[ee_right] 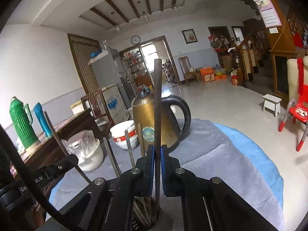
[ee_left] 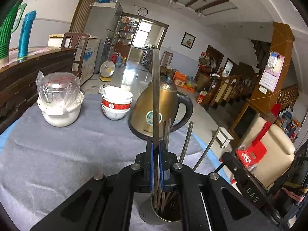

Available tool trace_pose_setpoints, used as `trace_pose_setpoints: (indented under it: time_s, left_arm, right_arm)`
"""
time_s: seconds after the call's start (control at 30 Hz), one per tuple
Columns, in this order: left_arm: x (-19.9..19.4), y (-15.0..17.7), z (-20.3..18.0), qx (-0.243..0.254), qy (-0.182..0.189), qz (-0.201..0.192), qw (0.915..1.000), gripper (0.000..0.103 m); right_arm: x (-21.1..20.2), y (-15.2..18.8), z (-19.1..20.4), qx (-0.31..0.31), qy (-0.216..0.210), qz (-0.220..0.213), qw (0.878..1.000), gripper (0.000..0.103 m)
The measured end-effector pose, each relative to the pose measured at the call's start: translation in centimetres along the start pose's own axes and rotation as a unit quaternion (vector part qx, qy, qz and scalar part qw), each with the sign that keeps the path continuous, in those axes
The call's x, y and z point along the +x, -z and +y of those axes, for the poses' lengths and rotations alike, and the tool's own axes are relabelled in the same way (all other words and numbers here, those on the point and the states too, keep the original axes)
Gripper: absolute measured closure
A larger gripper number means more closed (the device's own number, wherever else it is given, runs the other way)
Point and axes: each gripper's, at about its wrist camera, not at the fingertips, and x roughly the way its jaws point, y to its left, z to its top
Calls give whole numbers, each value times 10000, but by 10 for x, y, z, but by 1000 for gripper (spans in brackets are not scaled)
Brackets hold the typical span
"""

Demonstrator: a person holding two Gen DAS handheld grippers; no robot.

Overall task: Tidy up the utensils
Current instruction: 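Lower both chopsticks into the grey holder and open both grippers, then move both open grippers back to the remaining chopsticks on the cloth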

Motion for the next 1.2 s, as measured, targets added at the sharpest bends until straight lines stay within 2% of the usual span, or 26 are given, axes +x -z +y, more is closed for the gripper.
trace_pose_setpoints:
  time_s: [0.3, 0.57, 0.63, 0.67, 0.8, 0.9, 0.93, 1.03, 1.13, 1.2]
  left_arm:
    - [17, 13, -6, 195, 47, 383, 9991, 97]
    - [23, 21, -5, 164, 109, 863, 9961, 96]
    - [18, 18, -3, 121, 95, 895, 9959, 89]
    - [14, 17, -2, 93, 100, 908, 9958, 78]
    - [-9, 15, 5, 38, 159, 760, 9970, 60]
    - [-37, 16, 19, -45, 179, 627, 9979, 53]
    - [-44, 17, 24, -61, 149, 590, 9981, 51]
    - [-75, 29, 51, -139, -36, 513, 9986, 43]
    - [-95, 48, 81, -233, -359, 618, 9972, 37]
    - [-104, 68, 103, -241, -672, 783, 9944, 36]
  right_arm:
    - [14, 18, 1, -112, -93, 356, 9993, 96]
    - [23, 25, -1, -106, -147, 781, 9968, 94]
    - [22, 25, -2, -118, -127, 853, 9962, 93]
    - [21, 26, -2, -135, -113, 870, 9960, 92]
    - [5, 22, -4, -123, -11, 758, 9970, 83]
    - [-18, 19, -7, -36, 28, 590, 9982, 56]
    - [-30, 19, -9, 27, 38, 467, 9989, 43]
    - [-56, 26, -11, 153, 35, 369, 9992, 42]
    - [-79, 48, -7, 188, -34, 473, 9987, 42]
    - [-86, 68, -2, 138, -75, 674, 9976, 42]
